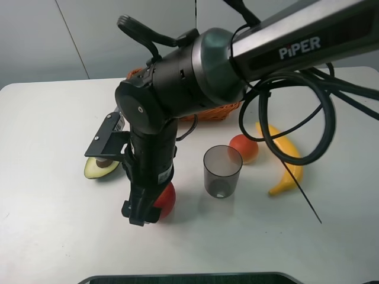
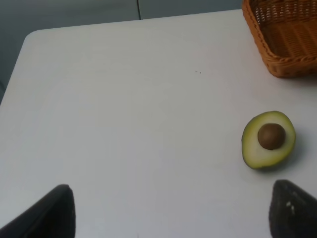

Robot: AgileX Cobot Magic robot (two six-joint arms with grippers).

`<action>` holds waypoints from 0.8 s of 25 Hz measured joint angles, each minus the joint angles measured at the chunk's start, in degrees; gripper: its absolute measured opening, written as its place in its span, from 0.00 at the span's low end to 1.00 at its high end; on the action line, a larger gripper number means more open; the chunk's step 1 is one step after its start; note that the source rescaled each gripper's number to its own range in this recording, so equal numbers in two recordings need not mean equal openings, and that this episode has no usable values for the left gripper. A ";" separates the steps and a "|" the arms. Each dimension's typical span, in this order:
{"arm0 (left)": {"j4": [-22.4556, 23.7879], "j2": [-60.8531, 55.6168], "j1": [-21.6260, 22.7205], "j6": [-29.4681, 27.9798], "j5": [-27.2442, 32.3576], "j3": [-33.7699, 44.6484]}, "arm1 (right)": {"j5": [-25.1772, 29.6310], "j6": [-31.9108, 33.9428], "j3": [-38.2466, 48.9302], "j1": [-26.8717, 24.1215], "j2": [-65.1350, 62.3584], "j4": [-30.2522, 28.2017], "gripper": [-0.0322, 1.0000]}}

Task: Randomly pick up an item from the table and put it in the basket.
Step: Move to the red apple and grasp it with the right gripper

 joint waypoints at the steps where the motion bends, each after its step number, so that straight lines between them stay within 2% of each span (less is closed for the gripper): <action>1: 0.00 0.06 0.00 0.00 0.00 0.00 | -0.46 0.00 0.00 0.00 0.23 0.00 1.00; 10: 0.00 0.06 0.00 0.00 0.00 0.00 | -1.94 -0.11 0.00 0.00 1.68 0.00 1.00; 11: 0.00 0.00 0.00 0.00 0.00 0.00 | -1.94 -0.11 0.00 0.00 1.68 0.00 0.98; 12: 0.00 0.00 0.00 0.00 0.00 0.00 | -1.94 -0.11 0.00 0.00 1.68 0.00 0.71; 13: 0.00 0.06 0.00 0.00 0.00 0.00 | -1.97 -0.11 0.00 0.00 1.68 0.00 0.29; 14: 0.00 0.00 0.00 0.00 0.00 0.00 | -1.97 -0.11 0.00 0.00 1.68 -0.17 0.03; 15: 0.00 0.00 0.00 0.00 0.00 0.00 | -2.06 -0.11 0.00 0.00 1.68 -0.17 0.06; 20: 0.00 0.06 0.00 0.12 0.00 0.00 | -2.06 -0.11 0.00 0.00 1.68 -0.17 0.06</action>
